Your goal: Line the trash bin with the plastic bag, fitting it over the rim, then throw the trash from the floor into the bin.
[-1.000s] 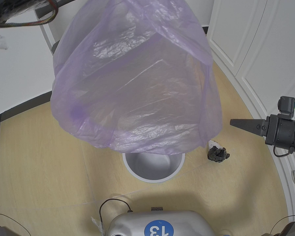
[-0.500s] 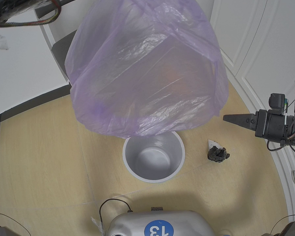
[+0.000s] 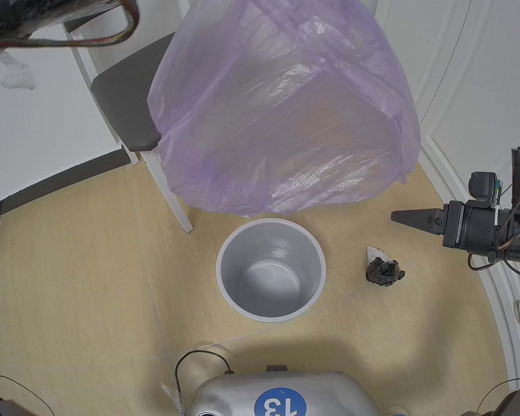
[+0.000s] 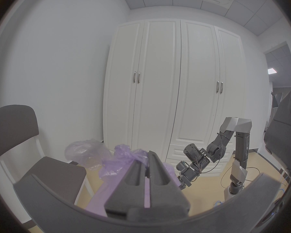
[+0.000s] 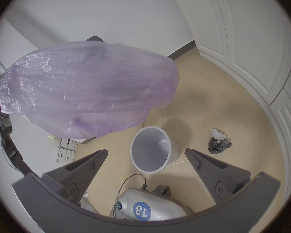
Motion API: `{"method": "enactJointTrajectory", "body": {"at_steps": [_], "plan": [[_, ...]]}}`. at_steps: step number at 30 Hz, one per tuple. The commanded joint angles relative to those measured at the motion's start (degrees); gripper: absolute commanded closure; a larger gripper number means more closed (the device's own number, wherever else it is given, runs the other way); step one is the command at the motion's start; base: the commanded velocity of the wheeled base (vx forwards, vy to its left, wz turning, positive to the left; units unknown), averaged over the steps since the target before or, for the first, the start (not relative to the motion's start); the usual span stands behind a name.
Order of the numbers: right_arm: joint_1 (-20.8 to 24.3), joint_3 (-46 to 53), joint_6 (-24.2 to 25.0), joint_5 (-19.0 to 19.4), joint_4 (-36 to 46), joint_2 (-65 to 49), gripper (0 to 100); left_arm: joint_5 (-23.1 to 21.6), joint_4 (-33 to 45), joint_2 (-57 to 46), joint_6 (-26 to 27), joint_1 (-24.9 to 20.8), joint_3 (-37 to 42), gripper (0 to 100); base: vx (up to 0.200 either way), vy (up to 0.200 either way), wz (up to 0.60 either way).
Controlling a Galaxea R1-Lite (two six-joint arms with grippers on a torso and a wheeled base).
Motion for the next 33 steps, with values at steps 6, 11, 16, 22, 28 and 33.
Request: {"method": "enactJointTrajectory", "body": {"at_steps": [6,11,16,22,28,33], "plan": [[0.34,1.25,-0.01,-1.59,-0.01,-0.20,0,0.09,0.21,0.01,0.03,-1.14,0.22,100,0.000,0.000,0.00],[0.34,1.25,-0.18,-2.30,0.07,-0.29,0,-0.08,0.30,-0.69,0.03,-1.23,0.40,100,0.000,0.000,0.00],[0.34,1.08,-0.18,-2.30,0.07,0.50,0,-0.17,0.03,-2.01,0.03,-1.40,2.07,100,0.000,0.000,0.00],[-0.36,-0.86,-0.18,-2.21,0.43,-1.52,0,-0.17,0.12,-3.06,0.03,-1.76,3.12,100,0.000,0.000,0.00],[-0.54,-2.09,-0.36,-2.21,6.93,-9.34,0,-0.08,0.12,-2.89,0.03,-1.40,3.65,100,0.000,0.000,0.00],[-2.12,-3.84,-1.41,-2.21,11.24,-16.29,0,-0.08,-0.06,-2.62,0.03,-0.70,4.26,100,0.000,0.000,0.00]]}}
